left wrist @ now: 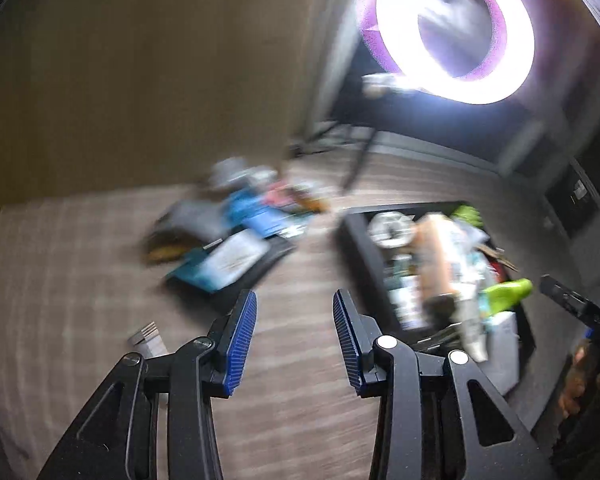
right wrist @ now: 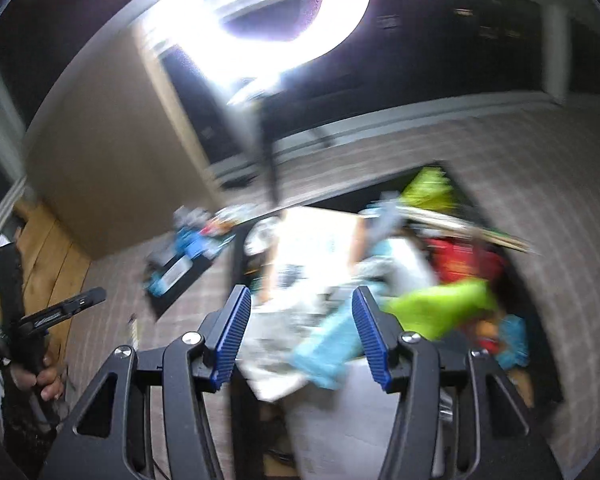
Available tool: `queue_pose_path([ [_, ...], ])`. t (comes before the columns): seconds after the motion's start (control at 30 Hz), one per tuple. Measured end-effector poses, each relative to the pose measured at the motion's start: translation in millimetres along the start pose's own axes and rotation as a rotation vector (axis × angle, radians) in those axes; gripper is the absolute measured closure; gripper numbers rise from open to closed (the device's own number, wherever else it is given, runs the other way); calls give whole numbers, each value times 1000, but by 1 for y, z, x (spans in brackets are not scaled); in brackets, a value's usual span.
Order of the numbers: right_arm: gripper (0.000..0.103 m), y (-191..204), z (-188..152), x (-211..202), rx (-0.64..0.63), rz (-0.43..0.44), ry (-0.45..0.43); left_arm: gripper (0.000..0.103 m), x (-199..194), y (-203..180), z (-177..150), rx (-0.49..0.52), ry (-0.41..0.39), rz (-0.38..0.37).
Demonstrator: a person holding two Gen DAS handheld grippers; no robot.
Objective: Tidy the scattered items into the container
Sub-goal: 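Move left tool toward patterned lighter while right tool approaches blue clothespin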
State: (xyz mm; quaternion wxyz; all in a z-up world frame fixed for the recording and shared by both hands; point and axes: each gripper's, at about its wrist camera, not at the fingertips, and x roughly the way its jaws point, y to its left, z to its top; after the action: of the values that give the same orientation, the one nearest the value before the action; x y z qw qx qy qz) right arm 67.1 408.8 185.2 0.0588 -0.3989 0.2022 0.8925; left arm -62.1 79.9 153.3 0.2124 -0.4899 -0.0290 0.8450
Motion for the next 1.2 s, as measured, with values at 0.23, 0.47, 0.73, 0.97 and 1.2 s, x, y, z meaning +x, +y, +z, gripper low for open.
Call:
queue_pose_path([
  [0.23,51,106,1,84,-210,112,162,66,14,78,-38,-171,46,78],
  [0.47,51,163,-2,167,-180,86,274,66,41,87,-48,-179,94,107],
  [0.73,51,226,-7,214,-409,163,284,67,60,96,-50,-175,114,131],
  [0.97,54,250,-10,245,-532,154,312,73,75,95,-57,-188,126,150],
  [1.2,66,259,-21,267,-584,133,355,80,75,94,-64,-174,99,178],
])
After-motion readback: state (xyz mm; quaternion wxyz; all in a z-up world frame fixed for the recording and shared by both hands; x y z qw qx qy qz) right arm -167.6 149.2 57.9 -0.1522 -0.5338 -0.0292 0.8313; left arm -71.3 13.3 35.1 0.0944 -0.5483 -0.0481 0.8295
